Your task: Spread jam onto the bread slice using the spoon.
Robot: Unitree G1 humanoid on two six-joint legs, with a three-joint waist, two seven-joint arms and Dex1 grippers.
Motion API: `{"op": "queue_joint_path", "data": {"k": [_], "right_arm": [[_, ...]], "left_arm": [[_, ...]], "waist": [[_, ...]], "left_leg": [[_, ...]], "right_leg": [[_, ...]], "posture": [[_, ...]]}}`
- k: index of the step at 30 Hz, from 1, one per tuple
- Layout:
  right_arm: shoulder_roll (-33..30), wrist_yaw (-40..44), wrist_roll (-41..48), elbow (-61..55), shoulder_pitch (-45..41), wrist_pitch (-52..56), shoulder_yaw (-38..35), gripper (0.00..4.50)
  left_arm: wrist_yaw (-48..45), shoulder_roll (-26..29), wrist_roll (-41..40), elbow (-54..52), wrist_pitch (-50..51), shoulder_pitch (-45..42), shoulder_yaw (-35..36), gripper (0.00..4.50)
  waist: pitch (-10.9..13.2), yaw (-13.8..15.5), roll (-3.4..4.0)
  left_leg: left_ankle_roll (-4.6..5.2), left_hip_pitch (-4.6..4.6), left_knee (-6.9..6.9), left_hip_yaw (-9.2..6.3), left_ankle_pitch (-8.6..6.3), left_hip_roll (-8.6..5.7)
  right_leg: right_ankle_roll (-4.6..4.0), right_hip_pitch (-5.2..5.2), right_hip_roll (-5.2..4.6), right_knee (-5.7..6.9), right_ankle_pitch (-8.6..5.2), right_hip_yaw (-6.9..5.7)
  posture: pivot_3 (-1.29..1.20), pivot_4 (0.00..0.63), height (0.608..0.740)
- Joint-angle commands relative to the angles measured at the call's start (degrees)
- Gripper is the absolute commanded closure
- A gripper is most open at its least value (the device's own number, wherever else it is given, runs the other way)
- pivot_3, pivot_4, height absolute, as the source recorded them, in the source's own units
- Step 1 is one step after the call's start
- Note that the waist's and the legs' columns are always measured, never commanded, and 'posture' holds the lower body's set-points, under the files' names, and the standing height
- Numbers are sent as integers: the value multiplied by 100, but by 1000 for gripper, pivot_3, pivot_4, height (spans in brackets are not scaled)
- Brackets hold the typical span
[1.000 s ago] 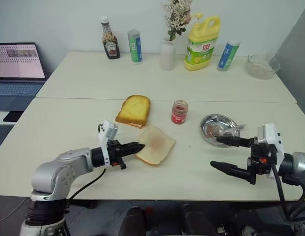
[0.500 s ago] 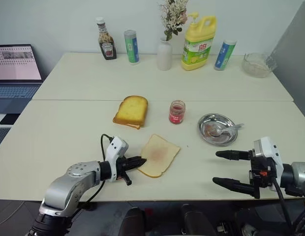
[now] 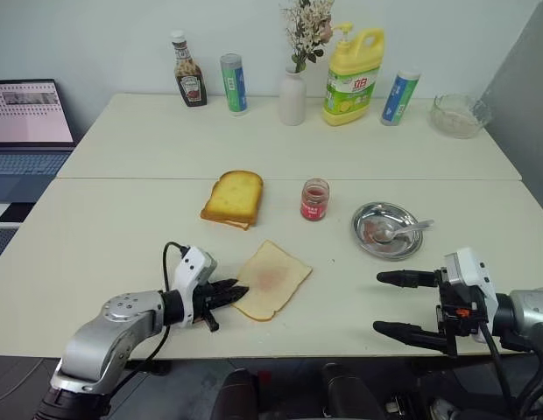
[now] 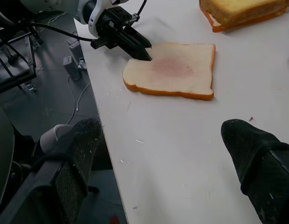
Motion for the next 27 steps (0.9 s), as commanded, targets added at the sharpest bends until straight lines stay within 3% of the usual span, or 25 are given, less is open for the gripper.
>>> {"op": "queue_joint_path", "data": {"k": [1, 5, 15, 18, 20, 27], "right_arm": [[-5, 156, -20, 26, -82, -149, 28, 0], [3, 237, -64, 117, -155, -196, 83, 0], [20, 295, -129, 268, -380, -254, 238, 0], [28, 277, -136, 266, -372, -262, 250, 0], [45, 255, -136, 268, -378, -258, 260, 0], [105, 178, -44, 307, -379, -213, 136, 0]], "left_arm": [[139, 254, 461, -41, -306, 408, 62, 2476], [192, 560, 986, -57, -1126, 762, 266, 1241], [156, 468, 792, 47, -1766, 589, 792, 1241], [-27, 472, 652, -34, -1753, 643, 802, 691], [-117, 438, 504, -33, -1633, 642, 850, 84], [-115, 400, 226, 118, -1691, 306, 1200, 32]], "waist": [[0, -1, 0], [-3, -4, 3], [-2, 2, 1], [-2, 3, 0], [-1, 4, 0], [1, 9, -4]], "left_leg": [[0, 1, 0, 2, 0, 0], [0, 12, -5, 10, 0, 4], [0, 12, -7, 11, 0, 5], [0, 7, -7, 9, 0, 5], [0, 7, -7, 10, 0, 3], [0, 5, -7, 8, 0, 4]], "right_leg": [[0, 0, 0, 0, 0, 1], [-36, 1, -1, 1, -20, 8], [-47, 1, -1, 3, -26, 6], [-40, 0, -1, 3, -22, 4], [-35, 0, -2, 2, -19, 4], [-43, -1, -3, 2, -24, 2]], "posture": [[0, 150, 740], [0, 150, 740], [0, 150, 740], [0, 150, 740], [0, 150, 740], [0, 150, 740]]}}
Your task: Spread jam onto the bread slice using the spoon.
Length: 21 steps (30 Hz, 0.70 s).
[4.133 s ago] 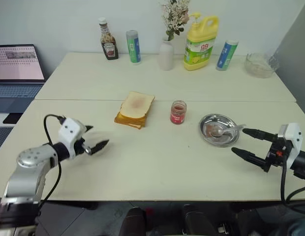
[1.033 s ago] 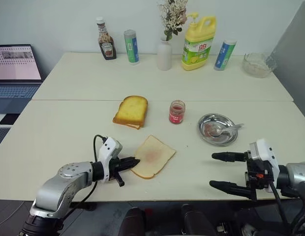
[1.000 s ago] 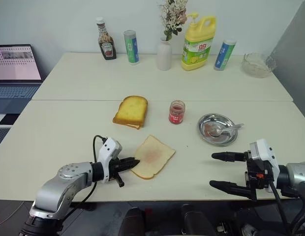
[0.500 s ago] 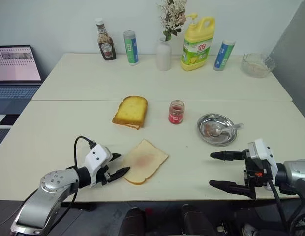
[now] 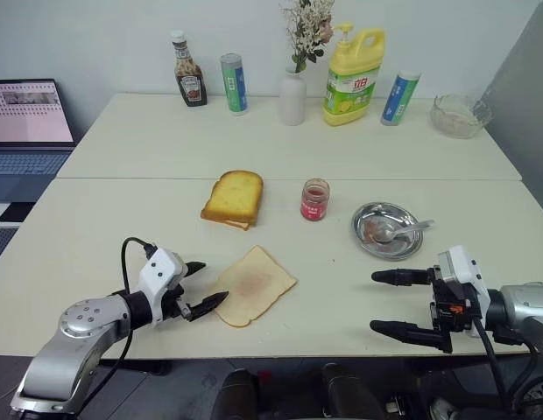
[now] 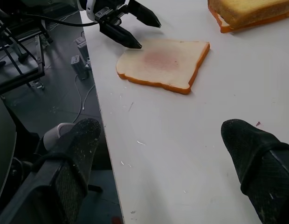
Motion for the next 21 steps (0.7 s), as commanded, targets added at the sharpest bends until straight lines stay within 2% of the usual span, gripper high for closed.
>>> {"op": "queue_joint_path", "data": {"k": [1, 5, 12, 15, 18, 21], "right_arm": [[84, -90, 132, 16, -86, -38, -258, 0], [350, -465, 210, 154, -191, -78, -598, 0], [765, -1526, 508, 209, -30, 312, -1605, 0], [1253, -2443, 426, 297, 48, 372, -1981, 0], [1858, -3343, 407, 629, -284, 312, -2149, 0], [2307, -3895, 419, 1120, -602, 326, -2185, 0]], "left_arm": [[46, -17, -156, 42, -208, -448, 472, 32], [6, 56, -234, -305, -60, -1057, 378, 32], [-452, 235, -542, -1217, 628, -2058, -522, 32], [-897, 264, -573, -1238, 674, -2584, -1018, 32], [-920, 81, -352, -1038, 502, -2970, -1279, 32], [-916, -51, -174, -859, 415, -3221, -1501, 32]], "waist": [[2, 5, -3], [2, 12, -4], [4, 25, -8], [4, 18, -8], [4, -14, -7], [2, -33, -2]], "left_leg": [[0, -1, 1, -1, 0, 0], [0, -4, 6, -1, 0, -5], [-1, -23, 4, -6, 0, -11], [-1, -21, 2, -9, 0, -7], [-1, -18, 6, -8, 0, -5], [0, -10, 6, 4, 0, -7]], "right_leg": [[0, 0, 0, 0, 0, -2], [15, 1, 0, 0, 9, -2], [43, -4, -2, -15, 24, -4], [43, -6, 5, -13, 24, -5], [42, -6, 9, -5, 24, -2], [42, -5, 9, 0, 25, 10]], "posture": [[0, 150, 740], [0, 150, 740], [0, 150, 740], [0, 150, 740], [0, 150, 740], [0, 150, 740]]}}
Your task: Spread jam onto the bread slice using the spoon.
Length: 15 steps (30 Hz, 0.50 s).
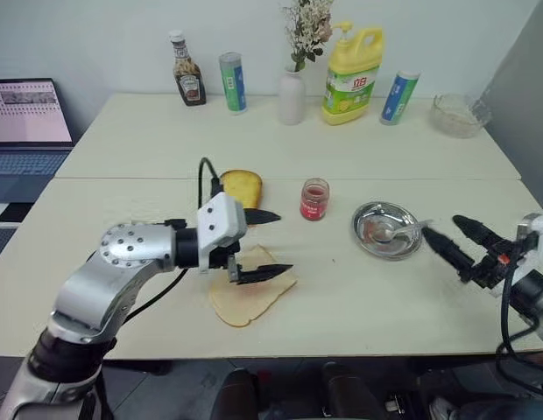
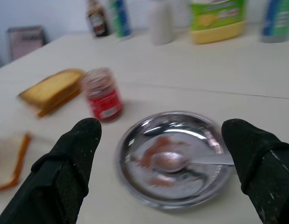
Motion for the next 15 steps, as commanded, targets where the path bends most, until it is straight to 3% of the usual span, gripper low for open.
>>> {"op": "queue_joint_path", "data": {"k": [1, 15], "right_arm": [[328, -662, 50, 491, -371, -35, -194, 0], [776, -695, 687, 3081, -1795, 364, -288, 0]], "left_arm": [[-45, -113, 180, 137, -158, -239, -184, 32], [-102, -336, 685, 105, -463, -116, -710, 32]], "waist": [[0, -5, 0], [-1, 6, 7]], "left_leg": [[0, 0, 0, -1, 0, 1], [1, -20, -4, 0, 0, 2]], "right_leg": [[0, 0, 1, 0, 0, -1], [-3, -24, 3, 3, 2, 1]], "posture": [[0, 150, 740], [0, 150, 740]]}}
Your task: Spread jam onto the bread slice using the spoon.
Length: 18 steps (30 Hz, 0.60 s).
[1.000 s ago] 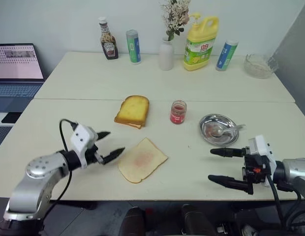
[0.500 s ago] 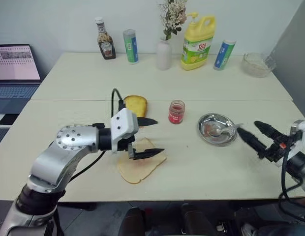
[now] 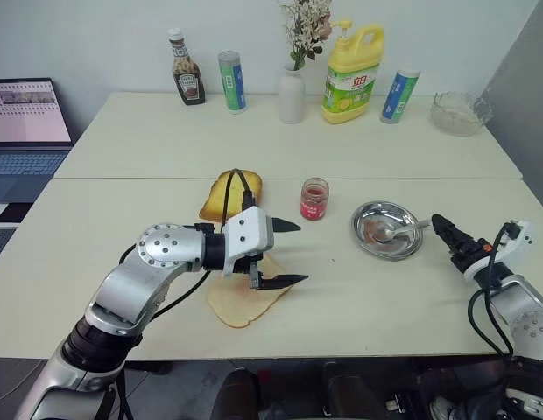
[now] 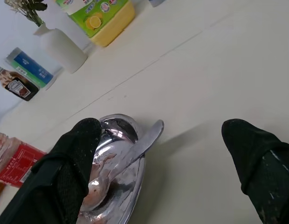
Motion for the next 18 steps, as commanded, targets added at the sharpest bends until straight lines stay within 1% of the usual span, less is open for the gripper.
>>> {"op": "queue_joint_path", "data": {"k": [1, 5, 9, 18], "right_arm": [[-32, 117, 245, 377, -363, 102, -150, 0], [-82, 191, 336, 850, -649, 280, -173, 0], [-102, 345, 393, 910, -711, 566, -65, 0], [-15, 474, 427, 1216, -912, 558, -128, 0]], "left_arm": [[9, -22, 29, -194, -88, -8, 71, 32], [24, -18, 76, -206, -114, 48, 60, 32], [47, -45, 130, -220, -124, 87, 62, 32], [-15, -94, 233, -50, -272, 85, 40, 32]], "waist": [[0, 1, 0], [0, 7, 1], [0, 5, 1], [-1, -31, 1]], "left_leg": [[0, 0, 1, 1, 0, 0], [0, 1, 2, 3, 0, -1], [0, 0, 0, 3, 0, 0], [0, 2, 1, 3, 0, 3]], "right_leg": [[0, 0, 0, 0, 0, 1], [0, 0, 0, 0, 0, 2], [0, -1, 0, -1, 0, 2], [1, 0, 4, 2, 0, 3]], "posture": [[0, 150, 740], [0, 150, 740], [0, 150, 740], [0, 150, 740]]}}
